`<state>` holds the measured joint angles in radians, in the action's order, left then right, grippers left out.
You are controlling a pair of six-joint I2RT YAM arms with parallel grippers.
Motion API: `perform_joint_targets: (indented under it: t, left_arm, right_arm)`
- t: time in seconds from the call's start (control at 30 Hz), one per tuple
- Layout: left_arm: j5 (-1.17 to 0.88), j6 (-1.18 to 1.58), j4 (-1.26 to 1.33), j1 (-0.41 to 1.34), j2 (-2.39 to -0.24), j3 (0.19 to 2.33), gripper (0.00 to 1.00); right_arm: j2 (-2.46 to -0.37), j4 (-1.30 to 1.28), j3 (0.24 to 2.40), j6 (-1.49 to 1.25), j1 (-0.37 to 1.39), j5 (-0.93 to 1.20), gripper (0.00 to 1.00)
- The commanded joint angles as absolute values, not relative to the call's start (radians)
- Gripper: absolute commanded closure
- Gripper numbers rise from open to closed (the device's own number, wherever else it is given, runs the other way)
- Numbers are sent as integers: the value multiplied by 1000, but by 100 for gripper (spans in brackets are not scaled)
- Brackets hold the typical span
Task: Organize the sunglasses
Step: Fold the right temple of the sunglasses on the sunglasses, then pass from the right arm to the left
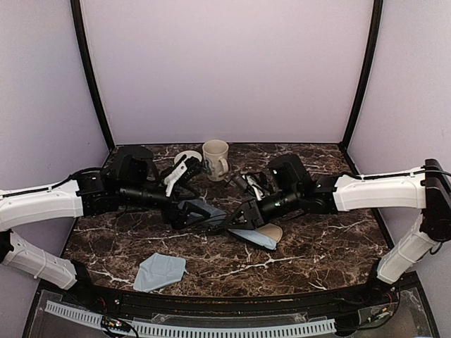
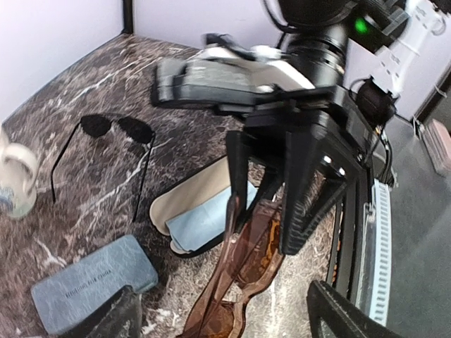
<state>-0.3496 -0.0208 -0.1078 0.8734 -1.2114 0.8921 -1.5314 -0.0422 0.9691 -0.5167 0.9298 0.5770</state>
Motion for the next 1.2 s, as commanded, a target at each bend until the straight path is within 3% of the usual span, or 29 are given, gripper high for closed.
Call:
perform_joint_targets:
  t: [0.0, 0.37, 0.63, 1.17]
  left_arm:
    - [-438, -144, -95, 876, -1216, 885, 13]
    - [-548, -293, -104, 877, -1246, 850, 11]
    - [-501, -348, -79, 881, -1252, 801, 10]
    - [-391, -304, -29, 921, -1306, 796, 32]
  right_arm:
    - [-1497, -51, 990, -615, 908, 643, 86]
    - [-1500, 46, 945, -748, 898, 754, 86]
    - [-1509, 70, 938, -759, 896, 788, 86]
    - [-1530, 125, 916, -782, 891, 803, 86]
